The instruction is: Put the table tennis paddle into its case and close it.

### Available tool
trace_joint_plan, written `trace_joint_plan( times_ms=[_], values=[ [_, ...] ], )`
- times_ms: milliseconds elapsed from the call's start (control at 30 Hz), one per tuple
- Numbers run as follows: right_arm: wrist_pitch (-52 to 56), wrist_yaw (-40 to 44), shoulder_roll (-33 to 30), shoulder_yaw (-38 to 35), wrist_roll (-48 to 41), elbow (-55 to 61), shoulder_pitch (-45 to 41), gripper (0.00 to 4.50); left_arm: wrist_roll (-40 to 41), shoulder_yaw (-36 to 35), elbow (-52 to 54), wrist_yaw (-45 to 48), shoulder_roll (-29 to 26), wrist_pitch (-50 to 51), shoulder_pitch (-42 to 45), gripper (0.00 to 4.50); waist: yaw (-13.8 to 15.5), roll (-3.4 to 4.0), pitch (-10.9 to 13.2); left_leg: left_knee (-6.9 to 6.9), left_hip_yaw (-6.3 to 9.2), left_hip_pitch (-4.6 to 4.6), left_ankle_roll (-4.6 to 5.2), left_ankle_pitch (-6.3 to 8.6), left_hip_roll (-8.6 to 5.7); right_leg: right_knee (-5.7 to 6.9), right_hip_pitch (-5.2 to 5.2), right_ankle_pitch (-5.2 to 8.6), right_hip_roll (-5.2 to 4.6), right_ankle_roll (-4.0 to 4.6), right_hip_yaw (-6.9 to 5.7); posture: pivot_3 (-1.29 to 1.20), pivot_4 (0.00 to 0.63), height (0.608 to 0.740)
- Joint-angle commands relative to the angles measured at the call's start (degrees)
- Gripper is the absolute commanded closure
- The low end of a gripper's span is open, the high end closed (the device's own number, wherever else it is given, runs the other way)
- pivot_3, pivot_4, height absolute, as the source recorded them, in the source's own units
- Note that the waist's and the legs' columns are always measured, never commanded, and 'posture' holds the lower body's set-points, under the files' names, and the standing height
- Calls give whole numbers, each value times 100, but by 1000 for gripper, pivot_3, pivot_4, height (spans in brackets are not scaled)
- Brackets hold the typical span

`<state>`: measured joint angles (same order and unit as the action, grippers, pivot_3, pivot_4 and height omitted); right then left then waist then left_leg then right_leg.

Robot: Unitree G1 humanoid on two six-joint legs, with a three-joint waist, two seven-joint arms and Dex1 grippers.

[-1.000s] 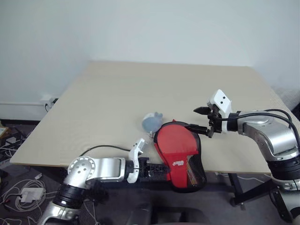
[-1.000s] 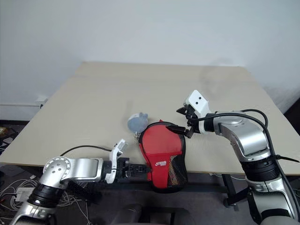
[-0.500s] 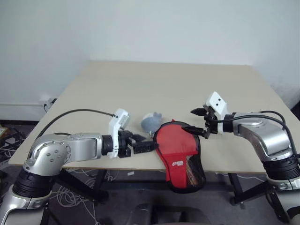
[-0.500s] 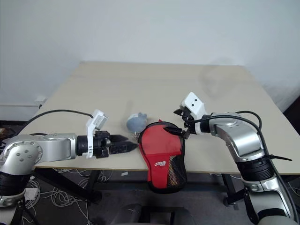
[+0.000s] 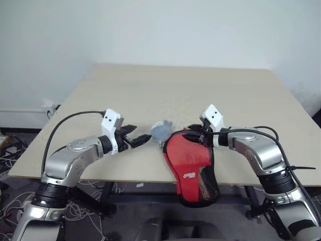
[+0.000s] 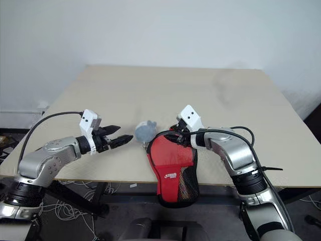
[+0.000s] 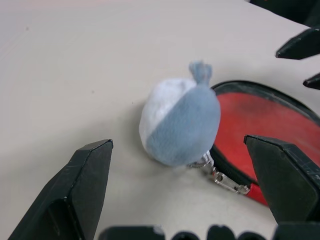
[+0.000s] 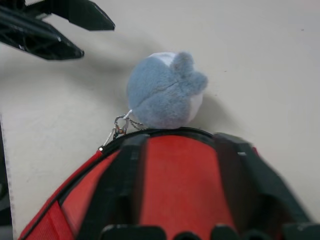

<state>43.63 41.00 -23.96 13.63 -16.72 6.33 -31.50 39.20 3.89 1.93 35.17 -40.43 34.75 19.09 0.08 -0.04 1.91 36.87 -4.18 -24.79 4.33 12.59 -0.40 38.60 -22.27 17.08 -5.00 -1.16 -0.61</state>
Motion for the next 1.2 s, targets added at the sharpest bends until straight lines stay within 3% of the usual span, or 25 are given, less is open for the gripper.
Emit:
trace_joint_plan(
  times_ms=[33, 100, 133, 700, 1067, 1200],
  values=[
    [-64, -139, 127, 38, 102, -9, -54, 3729, -265, -179, -46, 113, 174, -194, 100, 0, -2, 0, 0, 1, 1, 0, 0, 0, 0, 2, -1, 0, 0, 0, 0, 0, 0, 707],
    [-97, -212, 217, 95, 153, -65, -21, 4459, -394, -179, -142, 166, 325, -245, 123, 0, -5, 0, 0, 1, 1, 0, 1, 0, 0, 4, -1, -1, 1, 0, 0, 0, 0, 707],
    [-121, -253, 262, 127, 202, -111, -7, 4488, -453, -181, -196, 190, 399, -265, 137, 0, -5, 0, 0, 2, 2, 0, 3, -1, 0, 6, -2, 0, 1, 0, -1, 0, 0, 707],
    [-472, -764, 1148, 278, 657, -1224, 111, 4488, -1535, -83, -1826, 430, 1552, -892, 900, 0, -6, -3, -2, 18, 7, 0, 26, -17, 0, 23, 3, -8, 8, 2, -11, 0, 0, 707],
    [-348, -922, 1274, 284, 758, -1161, 389, 4488, -1882, -176, -2536, 764, 1841, -1106, 1337, 0, -6, -5, -3, 26, 9, 0, 27, -17, 0, 29, 6, -8, 13, 1, -16, 0, 0, 707],
    [-265, -959, 1265, 254, 753, -1091, 437, 4500, -1839, -216, -2639, 931, 1898, -1048, 1426, 928, -6, -6, -4, 30, 11, 0, 28, -17, 0, 29, 9, -8, 13, 1, -19, 0, 0, 707]
  ],
)
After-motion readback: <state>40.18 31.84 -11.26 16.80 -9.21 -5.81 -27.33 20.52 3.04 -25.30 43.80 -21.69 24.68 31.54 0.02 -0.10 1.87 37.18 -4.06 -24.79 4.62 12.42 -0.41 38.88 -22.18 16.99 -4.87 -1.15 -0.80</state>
